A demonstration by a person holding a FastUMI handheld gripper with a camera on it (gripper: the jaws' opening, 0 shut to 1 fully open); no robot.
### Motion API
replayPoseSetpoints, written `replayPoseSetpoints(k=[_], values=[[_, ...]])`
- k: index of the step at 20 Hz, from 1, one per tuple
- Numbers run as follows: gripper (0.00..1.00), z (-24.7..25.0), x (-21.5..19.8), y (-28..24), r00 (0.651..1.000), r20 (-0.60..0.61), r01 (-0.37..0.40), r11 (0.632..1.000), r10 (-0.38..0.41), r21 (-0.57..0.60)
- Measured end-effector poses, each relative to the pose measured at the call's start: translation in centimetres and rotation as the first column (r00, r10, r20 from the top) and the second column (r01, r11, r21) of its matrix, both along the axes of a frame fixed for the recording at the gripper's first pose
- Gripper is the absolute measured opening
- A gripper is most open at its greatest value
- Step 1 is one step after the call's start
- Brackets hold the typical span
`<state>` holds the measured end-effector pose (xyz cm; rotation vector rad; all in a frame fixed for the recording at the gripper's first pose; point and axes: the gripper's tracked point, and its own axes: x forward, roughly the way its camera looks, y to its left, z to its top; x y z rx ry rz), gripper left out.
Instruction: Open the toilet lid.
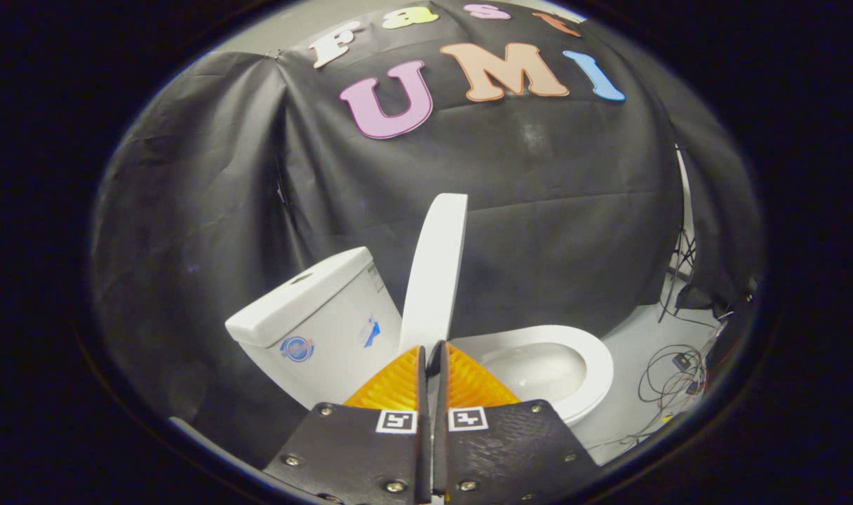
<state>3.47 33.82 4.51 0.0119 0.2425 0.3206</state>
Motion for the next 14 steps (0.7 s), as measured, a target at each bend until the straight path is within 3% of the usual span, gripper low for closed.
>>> replayPoseSetpoints(k=[14], values=[[0.02,0.5,-1.0,4.1,0.997,0.071,-0.017,0.997,0.023,-0.08]])
